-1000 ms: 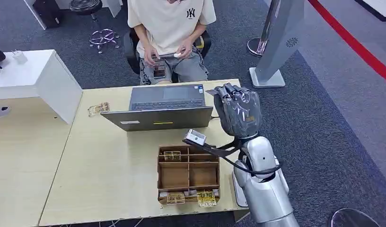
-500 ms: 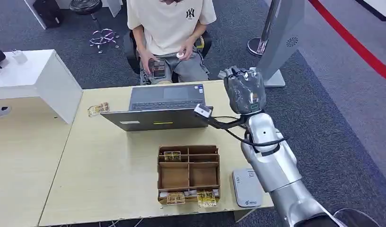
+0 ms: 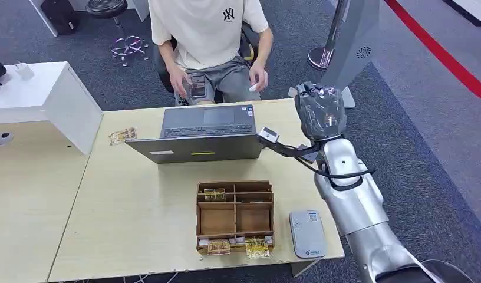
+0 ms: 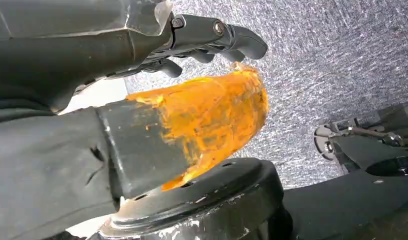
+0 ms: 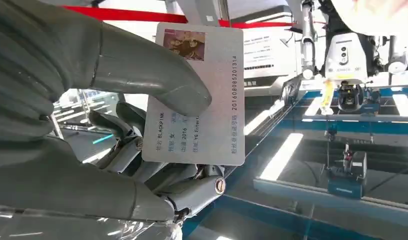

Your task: Pass the card to the sensor for recognition and then transmit it.

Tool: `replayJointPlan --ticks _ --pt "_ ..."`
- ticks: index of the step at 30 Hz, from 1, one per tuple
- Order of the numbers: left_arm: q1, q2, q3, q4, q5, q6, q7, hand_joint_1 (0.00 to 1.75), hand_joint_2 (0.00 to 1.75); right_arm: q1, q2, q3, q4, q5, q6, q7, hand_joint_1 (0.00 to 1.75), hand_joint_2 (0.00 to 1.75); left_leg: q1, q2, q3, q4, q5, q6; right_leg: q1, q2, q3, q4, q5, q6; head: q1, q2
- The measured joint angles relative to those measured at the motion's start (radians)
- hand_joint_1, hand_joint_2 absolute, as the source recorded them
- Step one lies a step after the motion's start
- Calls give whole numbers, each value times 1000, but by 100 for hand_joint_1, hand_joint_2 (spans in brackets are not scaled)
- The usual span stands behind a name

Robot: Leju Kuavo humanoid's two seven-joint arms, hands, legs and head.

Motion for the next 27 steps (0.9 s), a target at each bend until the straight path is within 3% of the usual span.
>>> replayJointPlan --ticks 27 --pt "12 5 0 0 -13 -4 0 0 0 86 0 -29 -52 24 0 -9 175 175 0 0 0 0 0 0 0 0 0 0 0 0 0 0"
